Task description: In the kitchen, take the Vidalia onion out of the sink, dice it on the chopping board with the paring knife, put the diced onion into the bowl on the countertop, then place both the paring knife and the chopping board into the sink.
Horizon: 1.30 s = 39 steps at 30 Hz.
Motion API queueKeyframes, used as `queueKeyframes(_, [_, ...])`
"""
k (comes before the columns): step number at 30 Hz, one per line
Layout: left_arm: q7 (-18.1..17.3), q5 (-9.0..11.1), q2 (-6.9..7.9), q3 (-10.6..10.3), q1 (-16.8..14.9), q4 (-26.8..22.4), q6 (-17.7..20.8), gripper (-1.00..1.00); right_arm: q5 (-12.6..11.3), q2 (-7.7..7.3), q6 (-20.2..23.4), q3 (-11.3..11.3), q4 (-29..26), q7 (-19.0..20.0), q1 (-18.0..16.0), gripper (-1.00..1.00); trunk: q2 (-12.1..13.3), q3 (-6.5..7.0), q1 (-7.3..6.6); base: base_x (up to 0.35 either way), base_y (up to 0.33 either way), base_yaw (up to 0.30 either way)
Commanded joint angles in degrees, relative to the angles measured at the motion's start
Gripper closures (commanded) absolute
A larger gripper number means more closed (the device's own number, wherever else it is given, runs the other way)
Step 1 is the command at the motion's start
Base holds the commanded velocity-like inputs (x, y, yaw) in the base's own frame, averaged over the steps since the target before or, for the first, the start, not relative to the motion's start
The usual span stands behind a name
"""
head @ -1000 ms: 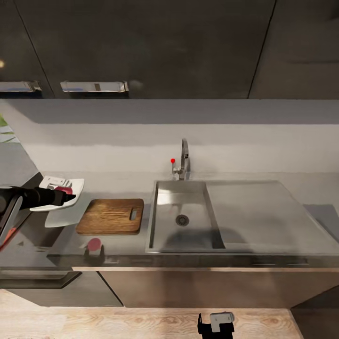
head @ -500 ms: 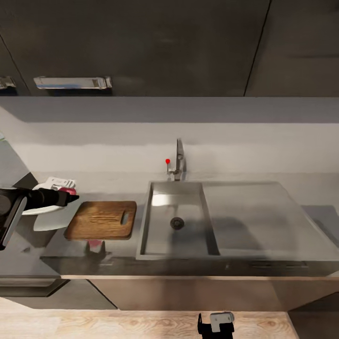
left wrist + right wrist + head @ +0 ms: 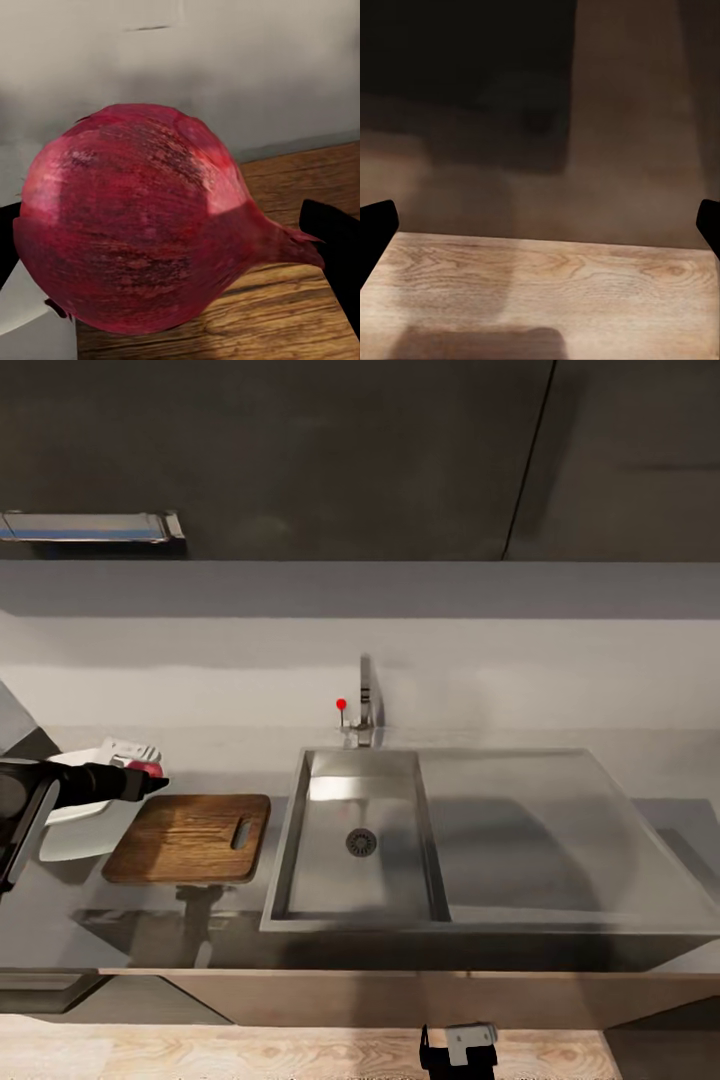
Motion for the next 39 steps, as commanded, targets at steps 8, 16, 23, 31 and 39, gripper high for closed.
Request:
queueKeyframes(8, [-0.2, -0.1, 0.0, 0.0, -0.1, 1.0, 0.3, 1.0, -0.3, 0.04, -0.1, 0.5, 0.1, -0.3, -0.1, -1.0, -0.1, -0.72, 0.03, 0.001, -0.001, 0.0])
queueKeyframes(16, [-0.2, -0.1, -0.44, 0.0, -0.1, 1.6, 0.3, 1.0, -0.3, 0.07, -0.1, 0.5, 0.1, -0.3, -0.1, -1.0, -0.1, -1.32, 0.03, 0.0, 0.0, 0.0])
queueKeyframes(23, [-0.2, -0.1, -1.51, 0.0, -0.1, 2.1, 0.2, 1.0, -0.3, 0.26, 0.0, 0.5, 0.1, -0.3, -0.1, -1.0, -0.1, -1.85, 0.03, 0.0, 0.0, 0.0])
queueKeyframes(31, [-0.2, -0.3, -2.23, 0.0, -0.1, 1.7, 0.2, 1.0, -0.3, 0.26, 0.0, 0.5, 0.1, -0.3, -0.1, -1.0, -0.1, -2.44, 0.03, -0.002, 0.0, 0.0])
queueKeyframes(39, [-0.1, -0.4, -2.25, 0.1, -0.1, 0.0, 0.2, 1.0, -0.3, 0.26, 0.0, 0.5, 0.1, -0.3, -0.1, -1.0, -0.1, -2.56, 0.03, -0.249, 0.0, 0.0])
